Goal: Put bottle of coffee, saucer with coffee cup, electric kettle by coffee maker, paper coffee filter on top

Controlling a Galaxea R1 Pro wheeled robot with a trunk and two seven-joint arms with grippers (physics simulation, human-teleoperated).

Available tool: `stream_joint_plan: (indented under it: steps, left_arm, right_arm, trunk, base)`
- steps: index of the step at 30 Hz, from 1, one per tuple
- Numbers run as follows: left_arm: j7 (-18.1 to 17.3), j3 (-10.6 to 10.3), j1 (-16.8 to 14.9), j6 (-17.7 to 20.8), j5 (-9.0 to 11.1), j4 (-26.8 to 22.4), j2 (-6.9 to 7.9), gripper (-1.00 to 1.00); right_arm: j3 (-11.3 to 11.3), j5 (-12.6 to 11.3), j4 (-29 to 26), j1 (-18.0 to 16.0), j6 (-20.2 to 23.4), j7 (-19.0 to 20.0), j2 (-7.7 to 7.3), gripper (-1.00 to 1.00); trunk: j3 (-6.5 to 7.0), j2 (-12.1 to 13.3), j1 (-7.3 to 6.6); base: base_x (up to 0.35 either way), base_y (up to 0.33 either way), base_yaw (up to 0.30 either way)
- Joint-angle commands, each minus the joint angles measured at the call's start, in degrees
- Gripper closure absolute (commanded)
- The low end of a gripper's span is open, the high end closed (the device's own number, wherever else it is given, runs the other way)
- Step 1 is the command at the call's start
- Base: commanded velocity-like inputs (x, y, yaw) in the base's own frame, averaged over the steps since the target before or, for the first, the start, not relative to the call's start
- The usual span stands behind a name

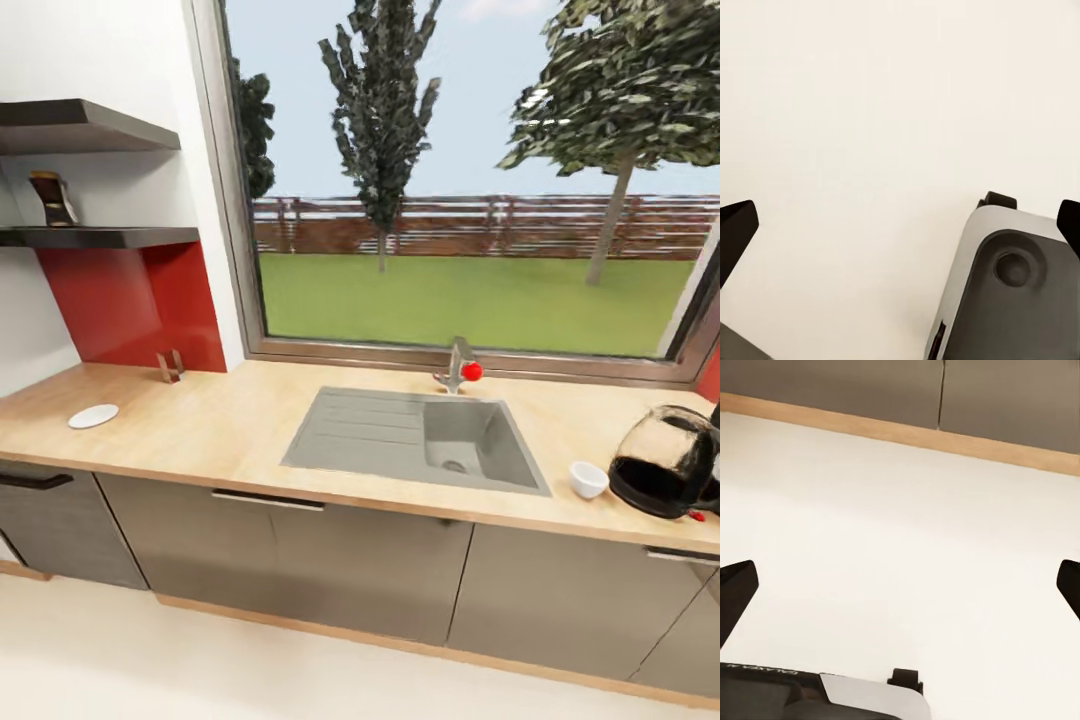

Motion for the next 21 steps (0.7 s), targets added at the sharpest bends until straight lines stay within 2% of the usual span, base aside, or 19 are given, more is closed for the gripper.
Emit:
stream_joint_plan:
  steps: [1, 10, 21]
  left_arm:
    - [-0.16, 0.04, -0.09, -0.29, 0.56, 0.08, -0.05, -1.0]
    - [-0.16, 0.04, -0.06, -0.3, 0.48, 0.08, -0.17, -1.0]
    - [-0.16, -0.03, -0.04, -0.34, 0.23, 0.08, -0.26, -1.0]
  right_arm:
    - [-0.38, 0.02, -0.01, -0.02, -0.13, 0.52, 0.04, -1.0]
    - [-0.38, 0.02, -0.01, -0.02, -0.12, 0.52, 0.04, -1.0]
    - [-0.51, 0.02, -0.01, -0.02, -0.11, 0.52, 0.04, -1.0]
  trunk:
    - [-0.12, -0.11, 0.05]
    - [-0.12, -0.11, 0.05]
    - [-0.12, -0.11, 0.05]
  base:
    - [0.142, 0.315, 0.277]
    - [0.101, 0.33, 0.247]
    - [0.135, 0.316, 0.029]
